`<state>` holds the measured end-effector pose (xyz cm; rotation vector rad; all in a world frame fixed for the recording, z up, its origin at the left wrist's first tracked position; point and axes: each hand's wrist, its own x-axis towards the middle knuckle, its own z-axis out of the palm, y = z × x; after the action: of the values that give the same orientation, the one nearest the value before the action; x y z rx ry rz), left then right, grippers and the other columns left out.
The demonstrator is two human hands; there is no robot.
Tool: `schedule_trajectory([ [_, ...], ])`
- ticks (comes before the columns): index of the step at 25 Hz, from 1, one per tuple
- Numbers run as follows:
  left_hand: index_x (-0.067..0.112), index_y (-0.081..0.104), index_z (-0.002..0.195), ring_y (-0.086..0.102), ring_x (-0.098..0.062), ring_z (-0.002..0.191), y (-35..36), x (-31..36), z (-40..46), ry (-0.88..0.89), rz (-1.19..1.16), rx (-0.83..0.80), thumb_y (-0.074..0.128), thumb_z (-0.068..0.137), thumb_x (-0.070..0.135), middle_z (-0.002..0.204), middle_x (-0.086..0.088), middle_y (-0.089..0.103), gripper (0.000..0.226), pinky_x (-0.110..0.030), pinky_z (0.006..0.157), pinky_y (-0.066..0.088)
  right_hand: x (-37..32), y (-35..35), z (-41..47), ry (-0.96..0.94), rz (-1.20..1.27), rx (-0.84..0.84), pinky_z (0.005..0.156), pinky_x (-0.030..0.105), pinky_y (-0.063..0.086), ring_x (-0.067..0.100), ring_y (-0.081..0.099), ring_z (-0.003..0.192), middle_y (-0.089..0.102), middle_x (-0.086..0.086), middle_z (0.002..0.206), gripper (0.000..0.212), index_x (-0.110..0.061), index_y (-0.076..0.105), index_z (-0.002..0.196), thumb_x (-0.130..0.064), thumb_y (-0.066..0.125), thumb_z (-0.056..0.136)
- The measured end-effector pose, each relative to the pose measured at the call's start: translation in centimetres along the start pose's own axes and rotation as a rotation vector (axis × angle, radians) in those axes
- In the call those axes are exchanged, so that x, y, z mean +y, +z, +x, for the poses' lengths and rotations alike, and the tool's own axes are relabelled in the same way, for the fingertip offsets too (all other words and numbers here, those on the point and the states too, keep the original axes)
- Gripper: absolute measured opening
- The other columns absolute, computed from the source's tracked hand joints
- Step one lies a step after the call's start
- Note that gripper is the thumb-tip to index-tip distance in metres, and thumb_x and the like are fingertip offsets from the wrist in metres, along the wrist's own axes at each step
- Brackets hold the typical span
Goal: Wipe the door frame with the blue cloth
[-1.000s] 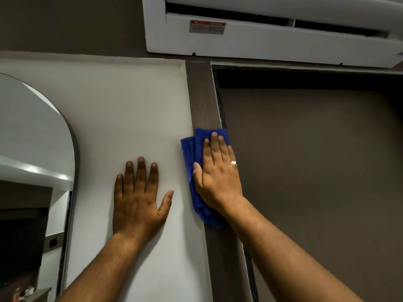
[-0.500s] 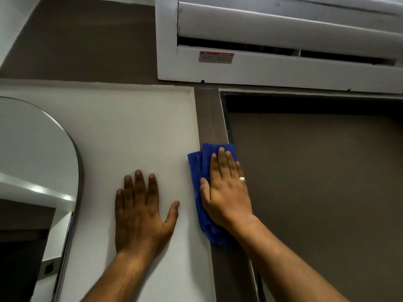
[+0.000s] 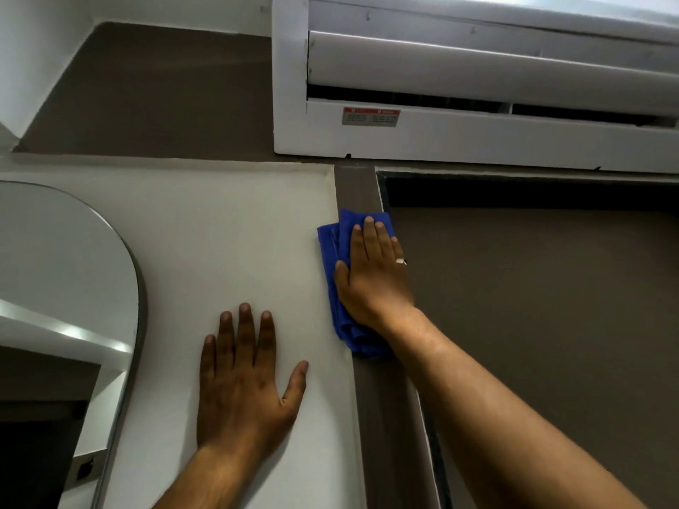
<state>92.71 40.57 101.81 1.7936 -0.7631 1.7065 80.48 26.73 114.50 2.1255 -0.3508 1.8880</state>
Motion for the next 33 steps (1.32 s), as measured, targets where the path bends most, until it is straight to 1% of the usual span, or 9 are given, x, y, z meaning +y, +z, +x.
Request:
schedule_trajectory([
  [3,0.019,-0.010,0.151,-0.016,-0.026,0.149,0.0,0.1,0.0,0.004,0.000,0.008,0.013,0.083,0.070,0.162,-0.009,-0.018,0.089,-0.042,0.119,-0.009,0.0,0.7,-3.7,-0.035,-0.010,0.021,0.116,0.038,-0.011,0.024,-0.008,0.147,-0.007,0.012,0.160,0.068,-0.010,-0.002,0.149,-0.044,0.018,0.094],
  [5,0.018,-0.006,0.152,-0.013,-0.027,0.149,0.0,0.2,0.1,0.006,-0.004,0.013,0.014,0.083,0.070,0.162,-0.010,-0.013,0.088,-0.042,0.119,-0.008,-0.1,0.5,-3.1,-0.020,-0.028,0.015,0.116,0.037,-0.010,0.024,-0.007,0.147,-0.006,0.012,0.160,0.068,-0.010,-0.001,0.149,-0.044,0.019,0.094],
  [12,0.023,-0.018,0.149,-0.024,-0.023,0.147,0.5,-0.1,-0.1,-0.001,0.007,0.014,0.008,0.082,0.072,0.160,-0.005,-0.024,0.086,-0.041,0.118,-0.013,-0.5,-0.9,6.0,-0.038,-0.066,-0.010,0.117,0.039,-0.005,0.028,-0.003,0.147,0.000,0.013,0.161,0.065,-0.008,0.005,0.150,-0.039,0.026,0.097],
  [16,0.024,-0.020,0.148,-0.027,-0.022,0.145,0.3,0.0,0.2,-0.004,-0.003,0.008,0.007,0.082,0.072,0.159,-0.004,-0.027,0.086,-0.041,0.118,-0.013,-0.6,-0.7,5.8,-0.044,-0.054,0.022,0.119,0.041,-0.003,0.028,-0.002,0.147,0.002,0.014,0.161,0.065,-0.007,0.006,0.150,-0.039,0.027,0.097],
  [20,0.024,-0.026,0.146,-0.029,-0.022,0.145,0.1,-0.2,0.1,0.001,0.017,-0.015,0.006,0.083,0.072,0.158,-0.004,-0.031,0.086,-0.043,0.120,-0.012,-0.8,-0.2,2.1,-0.051,-0.025,-0.009,0.119,0.039,-0.005,0.026,-0.005,0.147,-0.002,0.012,0.161,0.066,-0.008,0.002,0.150,-0.040,0.026,0.097],
  [23,0.023,-0.022,0.148,-0.027,-0.023,0.146,-0.1,-0.2,0.1,0.001,0.017,-0.031,0.009,0.084,0.070,0.159,-0.006,-0.028,0.085,-0.043,0.120,-0.010,-0.8,0.3,-2.8,-0.080,0.020,0.022,0.119,0.039,-0.007,0.024,-0.006,0.147,-0.004,0.012,0.161,0.067,-0.009,0.001,0.149,-0.040,0.027,0.096],
  [26,0.020,-0.019,0.149,-0.024,-0.025,0.146,-0.3,-0.1,-0.3,0.016,0.029,-0.069,0.011,0.084,0.068,0.160,-0.008,-0.026,0.086,-0.045,0.121,-0.007,-0.9,0.8,-6.6,-0.088,-0.011,-0.060,0.118,0.039,-0.011,0.020,-0.016,0.146,-0.015,0.009,0.159,0.070,-0.012,-0.009,0.148,-0.043,0.023,0.094],
  [28,0.019,-0.017,0.150,-0.022,-0.026,0.147,-0.4,0.0,-0.5,0.018,0.029,-0.075,0.012,0.084,0.068,0.160,-0.009,-0.024,0.086,-0.046,0.121,-0.005,-0.6,0.7,-6.1,-0.086,-0.037,-0.077,0.118,0.039,-0.012,0.020,-0.017,0.146,-0.016,0.009,0.159,0.070,-0.012,-0.010,0.148,-0.044,0.023,0.094],
  [33,0.018,-0.006,0.152,-0.013,-0.027,0.149,-0.3,-0.4,-2.0,0.066,0.027,-0.078,0.019,0.086,0.065,0.163,-0.010,-0.012,0.085,-0.048,0.121,0.000,0.1,-0.6,-0.8,0.002,-0.024,-0.071,0.117,0.037,-0.009,0.023,-0.009,0.147,-0.008,0.011,0.161,0.067,-0.009,-0.002,0.149,-0.041,0.025,0.097],
])
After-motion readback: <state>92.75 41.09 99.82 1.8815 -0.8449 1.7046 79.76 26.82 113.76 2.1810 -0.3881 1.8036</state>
